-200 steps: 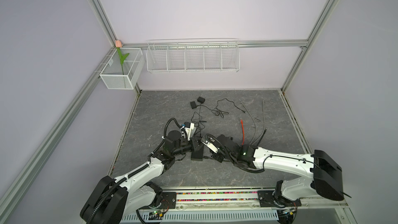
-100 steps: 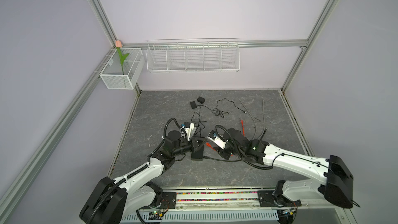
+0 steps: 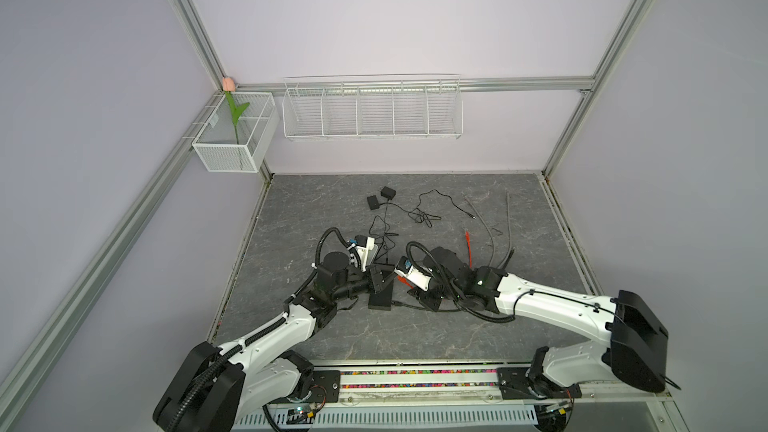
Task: Insert the plug into the switch port
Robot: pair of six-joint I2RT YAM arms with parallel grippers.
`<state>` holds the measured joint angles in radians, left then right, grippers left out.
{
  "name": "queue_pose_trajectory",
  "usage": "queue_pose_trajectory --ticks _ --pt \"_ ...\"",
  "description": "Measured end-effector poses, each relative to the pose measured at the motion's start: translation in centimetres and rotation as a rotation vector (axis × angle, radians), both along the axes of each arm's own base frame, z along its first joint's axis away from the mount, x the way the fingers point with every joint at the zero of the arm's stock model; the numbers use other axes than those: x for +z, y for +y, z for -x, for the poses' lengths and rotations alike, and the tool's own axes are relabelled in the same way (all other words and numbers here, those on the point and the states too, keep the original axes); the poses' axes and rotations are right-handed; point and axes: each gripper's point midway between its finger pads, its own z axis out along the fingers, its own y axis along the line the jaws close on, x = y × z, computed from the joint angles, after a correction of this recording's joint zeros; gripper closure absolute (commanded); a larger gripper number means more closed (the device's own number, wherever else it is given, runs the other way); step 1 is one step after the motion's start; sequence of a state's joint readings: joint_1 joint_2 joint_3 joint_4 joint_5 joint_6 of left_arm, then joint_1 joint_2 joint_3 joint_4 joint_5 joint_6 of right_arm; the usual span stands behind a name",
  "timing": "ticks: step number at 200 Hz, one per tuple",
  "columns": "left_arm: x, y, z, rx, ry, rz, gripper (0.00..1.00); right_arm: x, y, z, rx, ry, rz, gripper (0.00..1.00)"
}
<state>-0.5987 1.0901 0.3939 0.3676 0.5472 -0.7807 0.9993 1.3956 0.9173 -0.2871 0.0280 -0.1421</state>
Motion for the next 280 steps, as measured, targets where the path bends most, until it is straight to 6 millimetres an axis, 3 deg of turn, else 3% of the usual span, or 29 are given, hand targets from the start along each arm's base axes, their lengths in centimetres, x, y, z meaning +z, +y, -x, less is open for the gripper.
queue_pose_trajectory --ticks 73,93,145,240,261,280 --pt "0.2 0.0 0.0 -0.001 -0.004 0.002 1.0 0.2 0.5 -0.5 0.002 0.008 -0.016 0.71" --pt "0.1 0.0 0.0 -0.001 -0.005 0.001 1.0 0.1 0.7 -0.5 0.008 0.011 -0.017 0.79" --pt "0.2 0.0 0.2 -0.005 -0.009 0.001 1.0 0.2 1.0 -0.6 0.017 0.014 -0.027 0.88" --pt "0.3 0.1 0.4 -0.008 -0.006 -0.001 1.0 -0.1 1.3 -0.7 0.02 0.019 -0.029 0.77" --pt "0.5 0.2 0.4 -0.007 -0.01 0.001 1.0 -0.3 1.3 -0.7 0.019 0.022 -0.024 0.77" --pt "0.7 0.3 0.4 -0.002 -0.017 0.004 1.0 -0.4 1.3 -0.7 0.018 0.023 -0.023 0.84"
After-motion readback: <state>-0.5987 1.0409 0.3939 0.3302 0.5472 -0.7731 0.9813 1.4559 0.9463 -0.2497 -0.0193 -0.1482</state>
